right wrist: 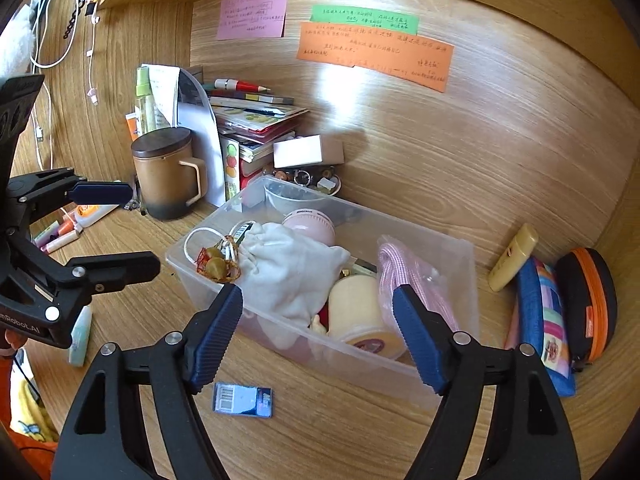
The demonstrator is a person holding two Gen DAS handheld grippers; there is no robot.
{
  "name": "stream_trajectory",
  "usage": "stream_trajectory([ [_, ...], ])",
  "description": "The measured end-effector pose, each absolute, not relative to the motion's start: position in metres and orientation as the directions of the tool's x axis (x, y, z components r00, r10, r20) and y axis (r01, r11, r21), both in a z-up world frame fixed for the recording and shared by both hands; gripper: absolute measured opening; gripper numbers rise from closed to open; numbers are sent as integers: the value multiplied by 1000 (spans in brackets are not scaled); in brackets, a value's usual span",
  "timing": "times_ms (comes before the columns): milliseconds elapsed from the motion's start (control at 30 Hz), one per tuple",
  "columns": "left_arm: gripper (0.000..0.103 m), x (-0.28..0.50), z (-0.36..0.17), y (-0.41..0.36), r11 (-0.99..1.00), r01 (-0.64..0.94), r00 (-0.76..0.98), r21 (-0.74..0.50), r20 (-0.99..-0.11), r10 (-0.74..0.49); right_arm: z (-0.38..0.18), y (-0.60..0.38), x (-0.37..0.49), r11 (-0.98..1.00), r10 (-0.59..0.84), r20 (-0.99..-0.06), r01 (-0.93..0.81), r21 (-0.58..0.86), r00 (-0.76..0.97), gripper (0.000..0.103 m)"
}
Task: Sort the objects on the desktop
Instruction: 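Withdraw both tools toward the light-blue bottle and blue card pack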
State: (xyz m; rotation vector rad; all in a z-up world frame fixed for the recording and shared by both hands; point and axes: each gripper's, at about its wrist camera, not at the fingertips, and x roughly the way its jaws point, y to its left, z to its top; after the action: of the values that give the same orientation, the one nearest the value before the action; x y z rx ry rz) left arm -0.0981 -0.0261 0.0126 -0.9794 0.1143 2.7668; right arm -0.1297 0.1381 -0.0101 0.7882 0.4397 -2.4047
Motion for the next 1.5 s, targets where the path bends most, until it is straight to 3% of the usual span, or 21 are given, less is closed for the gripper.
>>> stream_trajectory([
  [267,94,-73,5,-40,-983,-184,-769,19,-625,132,-11,143,-111,-812,-395,-622,573,-108,-676,81],
  [833,95,-29,-53,-75,-989,-149,-669,-11,-735,109,-52,143,-90,-841,-338,-712,537,-65,-616,81],
  [1500,96,-21,-90,-84,-949,-314,-554,-9,-811,190,-96,131,-98,-845,-277,-809,532,-51,-518,81],
])
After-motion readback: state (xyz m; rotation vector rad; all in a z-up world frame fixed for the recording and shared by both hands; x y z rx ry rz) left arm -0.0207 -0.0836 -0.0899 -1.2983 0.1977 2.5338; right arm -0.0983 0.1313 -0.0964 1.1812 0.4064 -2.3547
